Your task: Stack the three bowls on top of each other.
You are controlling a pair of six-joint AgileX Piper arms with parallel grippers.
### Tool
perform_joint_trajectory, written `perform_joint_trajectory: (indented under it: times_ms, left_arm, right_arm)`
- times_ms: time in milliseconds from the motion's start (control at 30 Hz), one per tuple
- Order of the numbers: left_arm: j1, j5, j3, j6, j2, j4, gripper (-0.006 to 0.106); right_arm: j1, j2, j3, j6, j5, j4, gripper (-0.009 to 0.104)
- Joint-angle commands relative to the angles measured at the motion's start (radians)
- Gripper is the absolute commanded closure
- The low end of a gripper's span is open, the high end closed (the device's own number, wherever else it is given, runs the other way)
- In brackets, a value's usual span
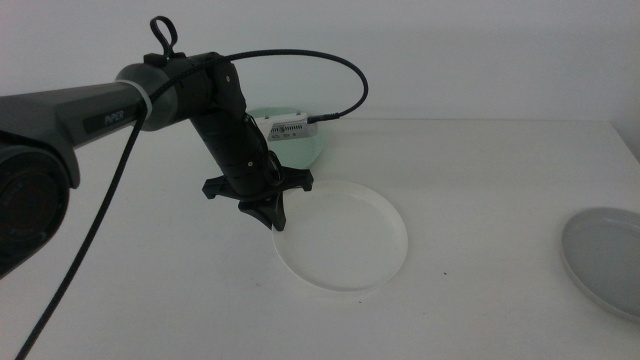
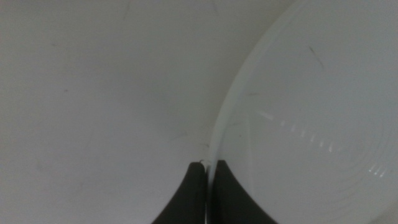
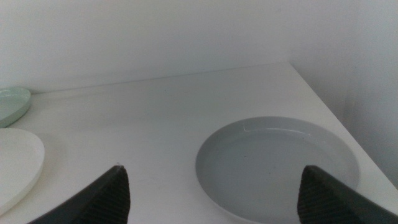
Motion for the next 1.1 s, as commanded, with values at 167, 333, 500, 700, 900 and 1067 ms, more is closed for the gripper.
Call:
perform_joint_trajectory:
  times_ms: [167,333,500,700,900,1067]
  left_arm:
    - [-0.002,0.009,-0.012,-0.019,0.002,0.037,0.102]
    - [0.009,0.018,-0.012,-0.019,0.002,0.044,0.1]
    - [0.02,0.029,-0.012,-0.027,0.002,0.034,0.085]
    - [0.049,0.112,-0.02,0.022,-0.002,-0.009,0.044]
    - [0.102,0.112,-0.04,0.03,-0.094,-0.001,0.007]
    - [0.116,0.112,-0.04,0.025,-0.24,0.05,0.007]
  right_arm:
    - [0.002,-0.004,0.003,-0.004,-0.009,-0.005,0.002]
    - [0.002,-0.004,0.003,-0.004,-0.009,-0.005,0.002]
    - [0.002,-0.004,0.003,-0.004,-0.009,-0.005,0.002]
    - [0.002,-0.004,0.003,-0.004,-0.009,-0.005,0.002]
    - [0.002,-0.004,0.003,-0.004,-0.009,-0.005,0.002]
    - [0.002,-0.004,0.003,-0.004,-0.009,-0.005,0.002]
